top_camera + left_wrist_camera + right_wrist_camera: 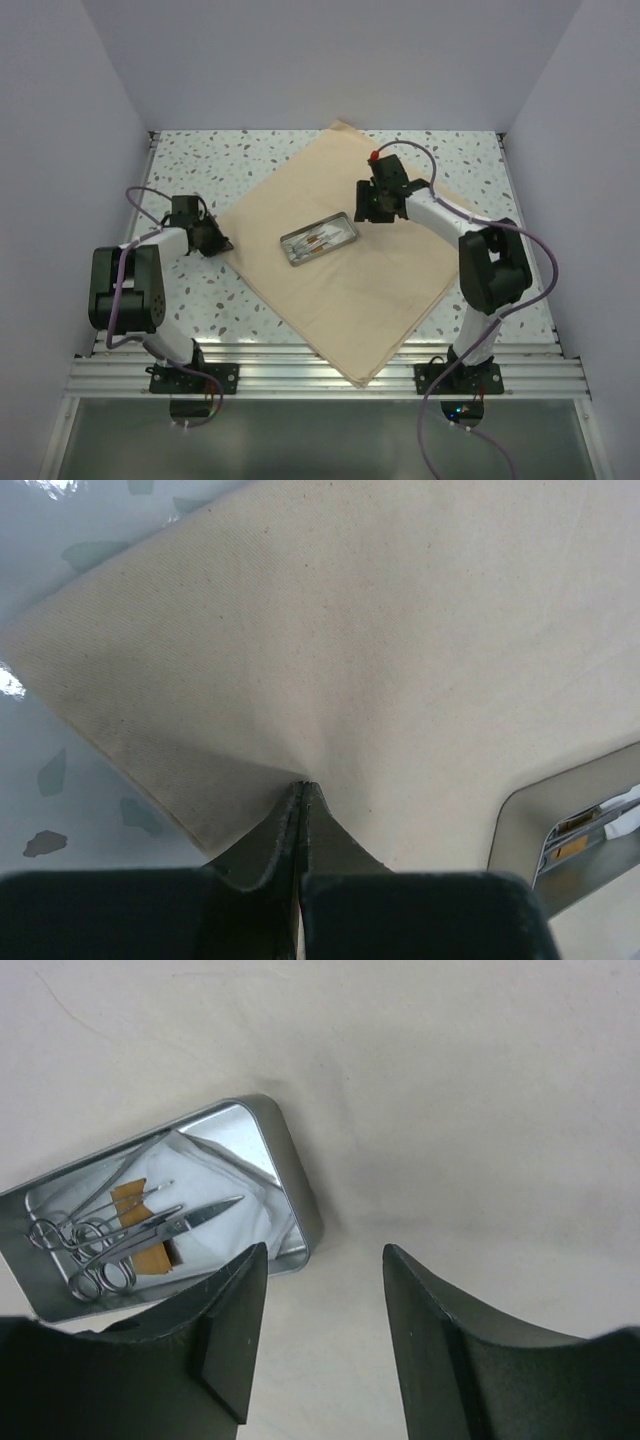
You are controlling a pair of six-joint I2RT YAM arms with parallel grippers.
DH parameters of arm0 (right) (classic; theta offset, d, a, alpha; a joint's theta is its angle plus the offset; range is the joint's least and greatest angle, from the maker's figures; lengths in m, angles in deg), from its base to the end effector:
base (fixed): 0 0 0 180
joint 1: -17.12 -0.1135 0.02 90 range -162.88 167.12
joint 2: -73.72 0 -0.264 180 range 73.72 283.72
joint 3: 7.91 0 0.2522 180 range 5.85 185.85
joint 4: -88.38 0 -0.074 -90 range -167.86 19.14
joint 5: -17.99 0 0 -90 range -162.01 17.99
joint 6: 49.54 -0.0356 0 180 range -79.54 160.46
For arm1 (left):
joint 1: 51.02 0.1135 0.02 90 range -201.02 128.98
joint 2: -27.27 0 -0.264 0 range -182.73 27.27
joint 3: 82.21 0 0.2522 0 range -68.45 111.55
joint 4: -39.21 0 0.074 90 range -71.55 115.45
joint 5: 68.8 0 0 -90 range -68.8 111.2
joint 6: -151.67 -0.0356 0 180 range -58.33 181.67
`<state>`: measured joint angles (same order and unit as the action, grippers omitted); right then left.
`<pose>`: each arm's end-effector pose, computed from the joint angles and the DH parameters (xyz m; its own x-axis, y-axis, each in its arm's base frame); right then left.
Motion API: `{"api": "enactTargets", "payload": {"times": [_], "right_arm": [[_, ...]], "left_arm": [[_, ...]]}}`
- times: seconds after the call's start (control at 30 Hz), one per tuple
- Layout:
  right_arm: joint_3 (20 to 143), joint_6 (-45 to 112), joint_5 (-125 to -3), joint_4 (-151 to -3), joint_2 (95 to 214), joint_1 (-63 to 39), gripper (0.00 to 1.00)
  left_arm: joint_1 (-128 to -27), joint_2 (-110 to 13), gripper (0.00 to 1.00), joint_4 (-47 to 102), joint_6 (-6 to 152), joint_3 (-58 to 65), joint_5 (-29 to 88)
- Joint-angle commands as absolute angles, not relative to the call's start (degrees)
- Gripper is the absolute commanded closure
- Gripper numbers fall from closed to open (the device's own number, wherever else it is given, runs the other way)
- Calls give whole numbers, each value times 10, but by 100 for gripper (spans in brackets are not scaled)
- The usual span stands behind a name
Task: Prepare the surgical pack
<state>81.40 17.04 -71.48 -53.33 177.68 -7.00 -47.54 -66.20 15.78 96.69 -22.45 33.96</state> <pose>0.3592 0.1612 0.2185 -0.8328 0.0626 -0.5501 -0.0901 0.9650 0.2463 0.3047 0.0107 0.1457 -0.7213 -0.6046 -0.3379 -0.4317 0.7740 -0.4633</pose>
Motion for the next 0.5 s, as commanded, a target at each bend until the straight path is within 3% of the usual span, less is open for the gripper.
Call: {"api": "enactTargets", "payload": {"times": [0.0,0.43,0.47], "right_arm": [[854,197,-694,-538,1810,-77,48],[909,194,-715,-519,1896,-104,61],[910,189,-718,-512,1896,-105,67]], "left_arm": [[-476,-657,100,159,971,-265,360],[-475,-642,100,147,968,-266,339],[-476,-638,100,142,968,-263,335]]}}
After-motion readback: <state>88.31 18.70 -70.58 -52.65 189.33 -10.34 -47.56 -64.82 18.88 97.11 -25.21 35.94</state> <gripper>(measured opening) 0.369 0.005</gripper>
